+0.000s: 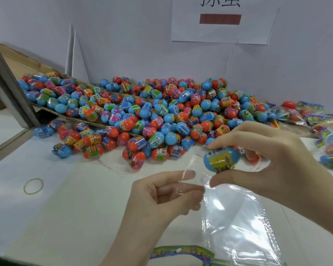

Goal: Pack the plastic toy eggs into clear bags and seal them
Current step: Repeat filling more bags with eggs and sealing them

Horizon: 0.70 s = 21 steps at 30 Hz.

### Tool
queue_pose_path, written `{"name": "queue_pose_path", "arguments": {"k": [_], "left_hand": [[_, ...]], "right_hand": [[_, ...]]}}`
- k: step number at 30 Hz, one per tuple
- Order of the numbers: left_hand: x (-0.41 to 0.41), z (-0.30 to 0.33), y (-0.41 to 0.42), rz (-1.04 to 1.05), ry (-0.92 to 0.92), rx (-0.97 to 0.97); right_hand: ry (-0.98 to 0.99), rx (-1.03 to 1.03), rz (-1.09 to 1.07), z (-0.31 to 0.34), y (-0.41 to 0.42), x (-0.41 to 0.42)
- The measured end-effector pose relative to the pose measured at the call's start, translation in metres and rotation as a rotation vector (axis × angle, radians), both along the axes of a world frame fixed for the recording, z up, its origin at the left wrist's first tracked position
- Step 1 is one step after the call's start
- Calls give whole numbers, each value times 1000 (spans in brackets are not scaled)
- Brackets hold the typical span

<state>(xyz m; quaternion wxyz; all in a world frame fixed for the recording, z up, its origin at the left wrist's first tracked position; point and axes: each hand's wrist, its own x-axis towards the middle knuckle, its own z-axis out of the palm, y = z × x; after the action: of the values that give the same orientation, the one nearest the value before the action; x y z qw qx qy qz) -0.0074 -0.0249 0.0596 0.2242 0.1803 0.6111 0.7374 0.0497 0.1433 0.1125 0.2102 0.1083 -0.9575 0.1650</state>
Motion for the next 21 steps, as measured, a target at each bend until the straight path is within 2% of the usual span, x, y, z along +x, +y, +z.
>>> {"name": "queue_pose_path", "arguments": {"k": [5,12,21], "left_hand": [[1,0,-1,-39,32,-8],[4,-4,1,-29,111,-34],[11,-6,5,77,366,-124]], "right_hand": [[-159,-45,112,7,-1,-1],[-139,-83,117,5,-7,2],[-120,-162,-9,1,-14,2]]}}
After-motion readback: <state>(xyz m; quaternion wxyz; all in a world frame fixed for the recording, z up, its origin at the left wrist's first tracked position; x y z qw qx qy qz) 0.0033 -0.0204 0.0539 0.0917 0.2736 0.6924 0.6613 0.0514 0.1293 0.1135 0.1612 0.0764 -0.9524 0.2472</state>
